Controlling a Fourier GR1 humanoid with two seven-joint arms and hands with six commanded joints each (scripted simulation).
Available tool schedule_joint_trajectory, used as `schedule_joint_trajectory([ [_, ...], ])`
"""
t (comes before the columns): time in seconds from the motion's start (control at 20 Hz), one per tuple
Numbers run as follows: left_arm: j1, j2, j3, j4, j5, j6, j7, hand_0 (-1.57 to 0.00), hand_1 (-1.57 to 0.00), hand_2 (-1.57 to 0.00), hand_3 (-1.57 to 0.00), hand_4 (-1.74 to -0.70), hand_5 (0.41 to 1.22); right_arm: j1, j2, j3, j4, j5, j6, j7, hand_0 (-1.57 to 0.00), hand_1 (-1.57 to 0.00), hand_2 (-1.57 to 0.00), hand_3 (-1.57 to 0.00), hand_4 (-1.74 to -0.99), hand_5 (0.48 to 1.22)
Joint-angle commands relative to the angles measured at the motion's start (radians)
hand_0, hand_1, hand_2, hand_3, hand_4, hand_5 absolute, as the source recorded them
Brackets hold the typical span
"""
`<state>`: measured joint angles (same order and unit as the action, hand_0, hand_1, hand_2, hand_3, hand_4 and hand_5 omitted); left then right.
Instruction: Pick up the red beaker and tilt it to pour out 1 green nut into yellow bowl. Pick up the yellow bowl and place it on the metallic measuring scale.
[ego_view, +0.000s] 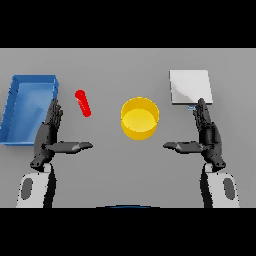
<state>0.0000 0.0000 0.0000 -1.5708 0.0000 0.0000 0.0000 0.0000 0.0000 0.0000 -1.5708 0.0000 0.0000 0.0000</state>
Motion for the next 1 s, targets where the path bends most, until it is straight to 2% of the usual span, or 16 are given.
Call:
schedule_joint_trajectory([
  [0.0,0.0,0.0,0.0,0.0,0.001,0.001,0.0,0.0,0.0,0.0,0.0,-1.14,0.66,0.001,-0.001,-0.001,-0.001,-0.001,0.0,-0.001,0.0,0.0,0.0,0.0,-1.071,0.578],
  [0.25,0.002,0.004,0.001,0.004,0.003,-0.006,-0.006,0.0,0.0,0.0,0.0,-1.14,0.66,0.016,-0.022,-0.014,-0.014,-0.018,0.014,-0.003,0.0,0.0,0.0,0.0,-1.071,0.578],
  [0.3,0.047,0.037,-0.039,-0.058,-0.046,-0.019,-0.035,0.0,0.0,0.0,0.0,-1.14,0.66,0.045,-0.067,0.023,-0.051,0.092,-0.015,-0.077,0.0,0.0,0.0,0.0,-1.071,0.578],
  [0.35,0.077,0.051,-0.069,-0.111,-0.078,-0.023,-0.035,0.0,0.0,0.0,0.0,-1.14,0.66,0.069,-0.079,0.063,-0.088,0.166,-0.034,-0.107,0.0,0.0,0.0,0.0,-1.072,0.577],
  [0.45,0.115,0.07,-0.105,-0.185,-0.116,-0.025,0.0,0.0,0.0,0.0,0.0,-1.14,0.662,0.103,-0.085,0.107,-0.115,0.253,-0.056,-0.117,0.0,0.0,0.0,0.0,-1.064,0.577],
  [0.65,0.129,0.079,-0.123,-0.213,-0.131,-0.033,0.065,0.0,0.0,0.0,0.0,-1.14,0.652,0.104,-0.086,0.114,-0.142,0.246,-0.042,-0.092,0.0,0.0,0.0,0.0,-1.118,0.6],
  [0.7,0.116,0.075,-0.129,-0.203,-0.138,-0.032,0.084,0.0,0.0,0.0,0.0,-1.14,0.65,0.112,-0.093,0.111,-0.148,0.235,-0.03,-0.101,0.0,0.0,0.0,0.0,-1.131,0.607],
  [0.95,-0.011,0.077,-0.08,-0.029,-0.12,-0.038,0.108,0.0,0.0,0.0,0.0,-1.16,0.645,0.095,-0.087,0.101,-0.129,0.178,0.01,-0.108,0.0,0.0,0.0,0.0,-1.197,0.627],
])
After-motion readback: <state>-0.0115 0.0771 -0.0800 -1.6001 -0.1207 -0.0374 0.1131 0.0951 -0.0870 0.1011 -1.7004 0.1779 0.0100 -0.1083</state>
